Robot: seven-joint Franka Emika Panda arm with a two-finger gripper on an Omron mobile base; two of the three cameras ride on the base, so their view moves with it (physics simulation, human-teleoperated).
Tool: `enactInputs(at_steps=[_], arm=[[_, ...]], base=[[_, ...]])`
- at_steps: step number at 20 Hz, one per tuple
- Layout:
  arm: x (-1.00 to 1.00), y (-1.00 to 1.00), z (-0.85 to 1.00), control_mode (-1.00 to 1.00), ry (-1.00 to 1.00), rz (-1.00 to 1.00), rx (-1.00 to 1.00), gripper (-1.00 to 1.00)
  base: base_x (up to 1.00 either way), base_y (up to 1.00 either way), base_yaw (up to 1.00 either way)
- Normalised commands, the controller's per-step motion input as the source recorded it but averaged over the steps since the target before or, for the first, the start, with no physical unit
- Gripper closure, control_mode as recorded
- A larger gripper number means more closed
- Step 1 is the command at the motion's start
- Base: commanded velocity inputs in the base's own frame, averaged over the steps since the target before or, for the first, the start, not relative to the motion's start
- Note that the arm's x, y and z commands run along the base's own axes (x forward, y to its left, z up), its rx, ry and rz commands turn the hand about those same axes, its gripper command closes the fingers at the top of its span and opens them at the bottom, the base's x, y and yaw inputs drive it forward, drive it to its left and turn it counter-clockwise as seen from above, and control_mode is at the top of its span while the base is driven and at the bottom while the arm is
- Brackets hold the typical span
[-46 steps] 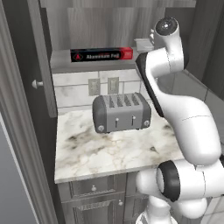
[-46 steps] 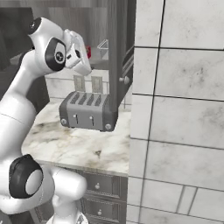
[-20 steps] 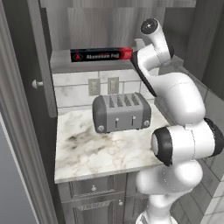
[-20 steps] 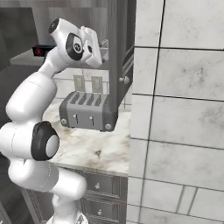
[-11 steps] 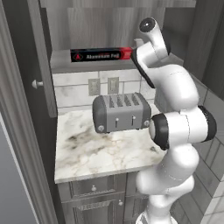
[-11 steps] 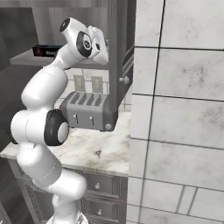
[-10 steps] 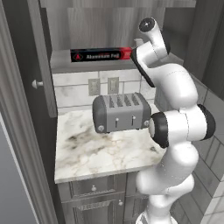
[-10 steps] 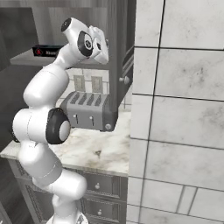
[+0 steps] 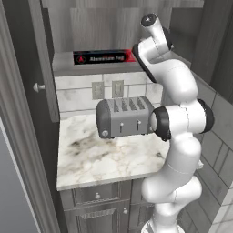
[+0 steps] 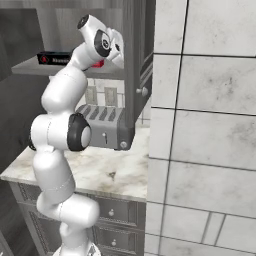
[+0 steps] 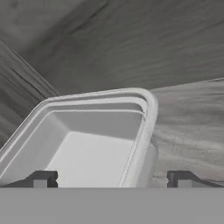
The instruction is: Retrieve the tupperware and aluminum foil from the cabinet and place them on the dining counter near the plate with avocado and lemon to prepare for storing leftovers.
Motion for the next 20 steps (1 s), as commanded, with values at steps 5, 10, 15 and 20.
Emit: enactInputs(at_steps=[5,10,15,20], arm=[[0.09,-0.03,-0.45,-1.0,0.08,0.0,-0.05,1.0],[0.0,0.0,-0.25,-1.0,0.01,0.0,-0.03,1.0],[-0.41,0.0,-0.14,-1.0,-0.1,0.0,0.0,1.0],[-0.94,0.1,0.0,-1.0,-0.2,0.07,-0.01,1.0]], base=[[0.0,0.0,0.0],[0.0,0.0,0.0],[0.0,0.0,0.0],[0.0,0.0,0.0]])
